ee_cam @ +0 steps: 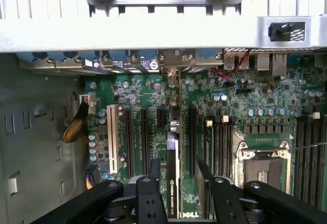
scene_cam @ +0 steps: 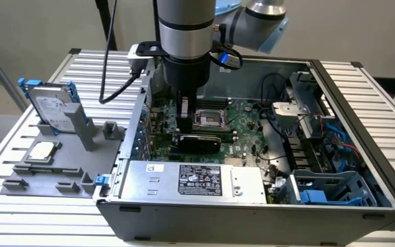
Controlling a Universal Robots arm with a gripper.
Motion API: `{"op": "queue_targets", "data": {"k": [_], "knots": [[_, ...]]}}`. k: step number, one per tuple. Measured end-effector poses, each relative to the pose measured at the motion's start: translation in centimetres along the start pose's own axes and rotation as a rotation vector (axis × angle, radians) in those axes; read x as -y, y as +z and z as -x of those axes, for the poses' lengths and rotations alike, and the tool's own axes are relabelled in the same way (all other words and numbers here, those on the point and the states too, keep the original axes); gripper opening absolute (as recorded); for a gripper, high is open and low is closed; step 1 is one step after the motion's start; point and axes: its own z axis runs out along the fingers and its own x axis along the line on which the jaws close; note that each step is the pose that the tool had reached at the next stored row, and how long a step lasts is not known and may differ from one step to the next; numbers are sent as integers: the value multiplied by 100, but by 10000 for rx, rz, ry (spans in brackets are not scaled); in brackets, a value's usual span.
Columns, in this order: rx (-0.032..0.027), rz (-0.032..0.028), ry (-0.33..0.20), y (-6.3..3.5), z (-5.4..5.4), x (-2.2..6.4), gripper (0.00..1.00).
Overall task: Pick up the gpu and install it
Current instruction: 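Insert the gpu into the slot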
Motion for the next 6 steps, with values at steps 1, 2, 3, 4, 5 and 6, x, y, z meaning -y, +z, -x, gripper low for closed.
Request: {"op": "queue_targets", "data": {"k": [1, 2, 3, 4, 5, 6], "knots": [[-2, 1, -1, -2, 0, 0, 40], [-3, 1, 0, -4, 0, 0, 40], [-2, 1, -1, -5, 0, 0, 40], [-3, 1, -1, -7, 0, 0, 40], [-3, 1, 0, -8, 0, 0, 40], [-3, 2, -1, -10, 0, 0, 40]]}}
